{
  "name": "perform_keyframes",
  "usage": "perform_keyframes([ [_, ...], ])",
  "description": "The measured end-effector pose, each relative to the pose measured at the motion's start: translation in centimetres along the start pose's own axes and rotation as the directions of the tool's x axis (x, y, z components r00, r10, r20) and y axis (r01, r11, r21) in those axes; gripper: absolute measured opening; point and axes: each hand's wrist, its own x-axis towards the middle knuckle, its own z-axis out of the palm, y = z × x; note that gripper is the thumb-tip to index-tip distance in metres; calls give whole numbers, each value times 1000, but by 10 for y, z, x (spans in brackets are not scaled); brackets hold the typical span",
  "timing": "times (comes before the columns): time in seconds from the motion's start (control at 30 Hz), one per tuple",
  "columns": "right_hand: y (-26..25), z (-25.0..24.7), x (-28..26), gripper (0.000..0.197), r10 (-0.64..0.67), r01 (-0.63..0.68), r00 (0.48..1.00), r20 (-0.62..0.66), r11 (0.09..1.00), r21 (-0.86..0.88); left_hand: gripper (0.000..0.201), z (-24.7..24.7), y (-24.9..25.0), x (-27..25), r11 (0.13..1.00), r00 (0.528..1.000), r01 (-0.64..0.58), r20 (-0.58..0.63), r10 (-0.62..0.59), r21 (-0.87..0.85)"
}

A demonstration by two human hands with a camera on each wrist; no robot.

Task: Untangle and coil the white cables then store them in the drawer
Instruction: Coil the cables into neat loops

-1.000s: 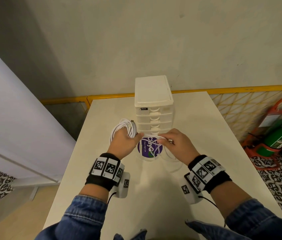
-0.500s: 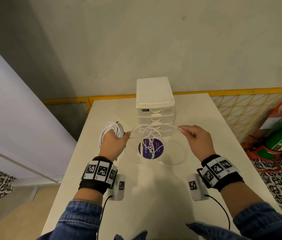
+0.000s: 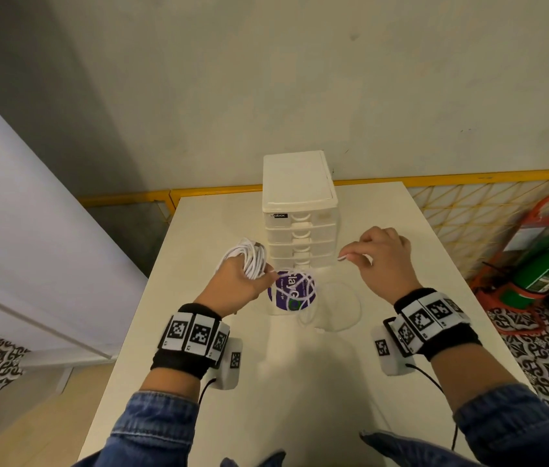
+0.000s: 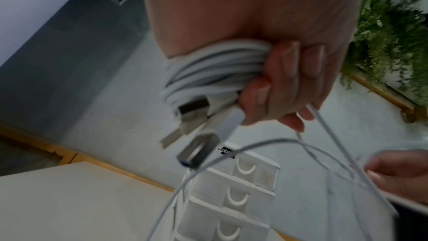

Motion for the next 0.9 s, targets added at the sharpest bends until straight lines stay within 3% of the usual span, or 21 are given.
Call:
perform_keyframes([
  [0.13, -9, 8, -3, 18, -103, 78, 984, 143, 981, 175, 17, 6, -2, 1, 1000, 996, 18, 82, -19, 20],
  [0.3, -43, 25, -10, 31, -207, 96, 939, 275, 925, 366, 19, 22, 2, 4, 998, 999, 37, -31, -38, -50],
  [0.43, -52, 26, -12, 30, -80, 8, 992, 99, 817, 576, 20, 28, -2, 7, 993, 990, 35, -131, -50, -109],
  [0.6, -52, 25, -8, 24, 113, -135, 991, 75, 736, 664, 22, 31, -5, 6, 994, 994, 33, -100, -43, -104],
  [0.7, -53, 27, -10, 24, 71, -71, 997, 27, 745, 663, 27, 36, -12, 8, 999, 997, 36, -65, -38, -40],
  [0.83, -50, 24, -11, 33, -97, 63, 995, 27, 811, 581, 29, 35, -8, 5, 1000, 996, 15, -83, -16, -12],
  [0.9, -51, 22, -11, 39, -51, 45, 999, -7, 800, 599, 24, 34, -6, 5, 1000, 998, -8, -69, 6, -27],
])
